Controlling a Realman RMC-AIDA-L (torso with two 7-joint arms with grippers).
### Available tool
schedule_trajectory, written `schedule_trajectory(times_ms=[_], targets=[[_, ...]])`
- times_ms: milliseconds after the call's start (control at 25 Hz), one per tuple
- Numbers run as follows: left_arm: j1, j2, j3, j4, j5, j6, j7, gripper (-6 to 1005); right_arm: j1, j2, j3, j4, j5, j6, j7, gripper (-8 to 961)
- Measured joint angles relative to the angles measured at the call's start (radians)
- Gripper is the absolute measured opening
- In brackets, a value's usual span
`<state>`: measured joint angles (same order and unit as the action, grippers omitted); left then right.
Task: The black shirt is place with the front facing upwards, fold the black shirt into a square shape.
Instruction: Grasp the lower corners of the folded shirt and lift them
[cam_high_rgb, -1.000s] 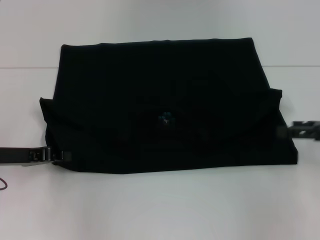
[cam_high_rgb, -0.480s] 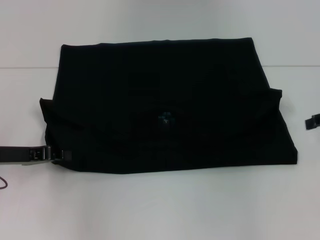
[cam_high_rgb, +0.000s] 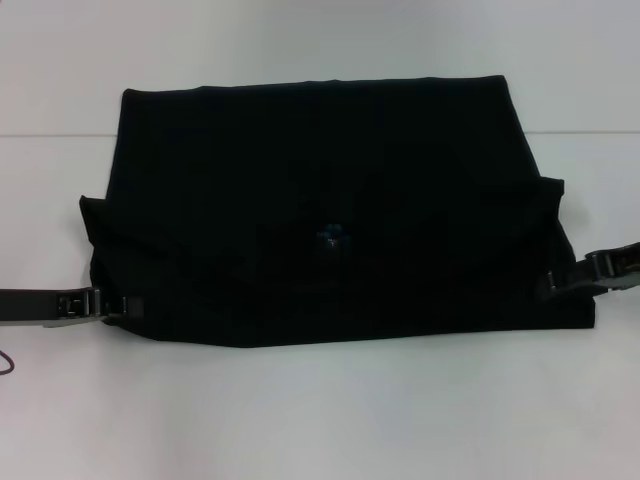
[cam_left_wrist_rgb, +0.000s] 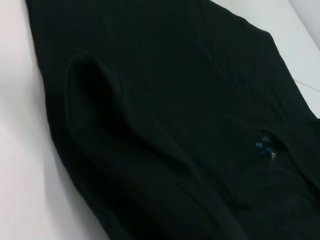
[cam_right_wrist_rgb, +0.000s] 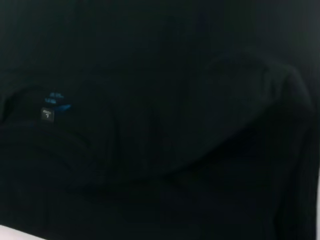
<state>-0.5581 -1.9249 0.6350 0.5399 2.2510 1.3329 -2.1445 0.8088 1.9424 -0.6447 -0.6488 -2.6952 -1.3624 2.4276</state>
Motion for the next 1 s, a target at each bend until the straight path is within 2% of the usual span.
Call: schedule_trajectory(times_ms=[160,800,880,1000], targets=[[-0.001,0.0,0.0,0.0,-0.002,0.003,0.0,42,0.002,0.012,-0.01,0.01,-0.007,0.019,-0.002,856],[-0.006,0.0,-0.001,0.0,-0.006,0.009,0.0,43,-0.008,0.012,-0.051,0.029,-0.009,0.056,-0.005,771],[-0.006,0.0,-0.001,0.0,-0.007,0.015,0.001,43,-0.008,0.013,-0.054,0.029,-0.01,0.057,-0.005,560],[-0.006,0.001,-0.002,0.0,-0.007,0.018,0.002,43,-0.008,0.014,-0.054,0.029,-0.01,0.059,-0.004,432]])
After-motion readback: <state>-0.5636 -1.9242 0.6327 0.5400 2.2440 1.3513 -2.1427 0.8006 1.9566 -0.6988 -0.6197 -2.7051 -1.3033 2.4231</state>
